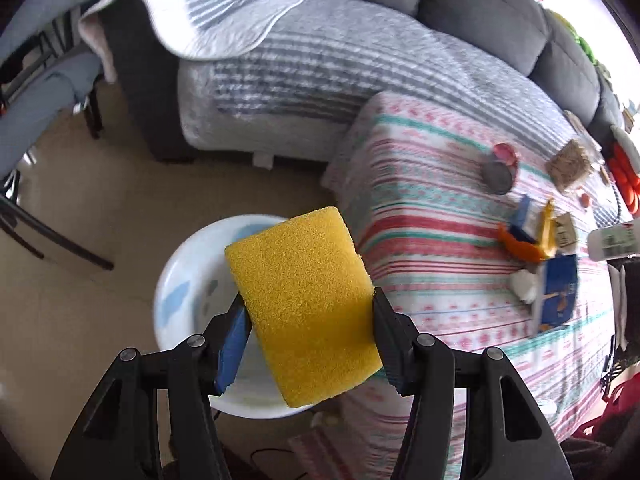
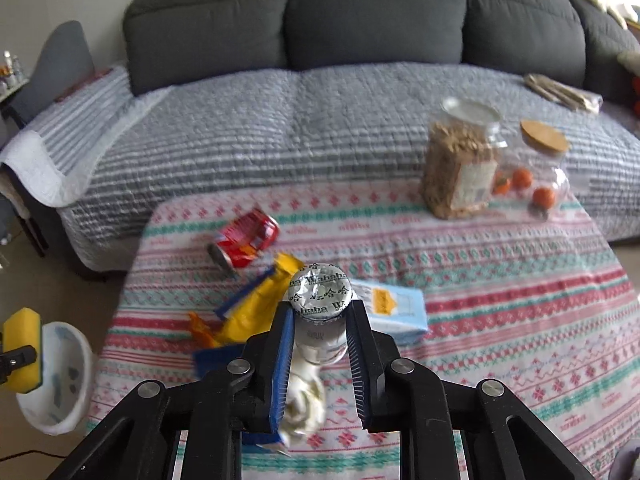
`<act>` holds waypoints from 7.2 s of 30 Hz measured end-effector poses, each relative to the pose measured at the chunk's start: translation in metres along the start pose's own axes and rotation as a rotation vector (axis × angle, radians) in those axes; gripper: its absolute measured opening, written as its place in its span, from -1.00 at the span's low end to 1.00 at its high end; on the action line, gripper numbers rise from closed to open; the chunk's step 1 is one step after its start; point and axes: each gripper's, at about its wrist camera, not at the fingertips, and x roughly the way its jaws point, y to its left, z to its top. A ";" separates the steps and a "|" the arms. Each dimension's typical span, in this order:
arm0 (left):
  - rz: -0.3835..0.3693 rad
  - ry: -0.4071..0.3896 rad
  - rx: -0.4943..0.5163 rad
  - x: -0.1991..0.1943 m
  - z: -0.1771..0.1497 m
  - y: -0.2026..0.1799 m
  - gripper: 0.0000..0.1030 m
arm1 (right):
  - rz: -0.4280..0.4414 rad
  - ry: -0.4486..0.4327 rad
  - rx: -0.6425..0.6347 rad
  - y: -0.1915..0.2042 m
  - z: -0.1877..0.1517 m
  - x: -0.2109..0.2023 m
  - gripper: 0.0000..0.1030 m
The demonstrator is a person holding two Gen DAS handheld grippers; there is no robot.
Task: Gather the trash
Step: 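Grasp the yellow sponge with the left gripper while the right gripper grasps the white bottle, then drop the sponge into the white bin while the right gripper drops the bottle in, then grasp the white yogurt bottle on the tablecloth with the left gripper, then drop the bottle into the bin while the right gripper grasps the blue almond box, then carry the blue almond box over the bin and release it with the right gripper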
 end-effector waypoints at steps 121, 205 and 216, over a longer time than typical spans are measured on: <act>-0.337 0.133 0.692 -0.006 -0.129 -0.230 -0.14 | -0.033 0.308 0.224 -0.123 -0.152 -0.017 0.62; 0.185 -0.046 -0.020 -0.018 -0.052 0.075 0.68 | 0.272 0.238 -0.123 0.171 -0.092 0.089 0.35; 0.220 -0.033 -0.083 -0.027 -0.069 0.118 0.68 | 0.355 0.323 -0.156 0.232 -0.093 0.119 0.36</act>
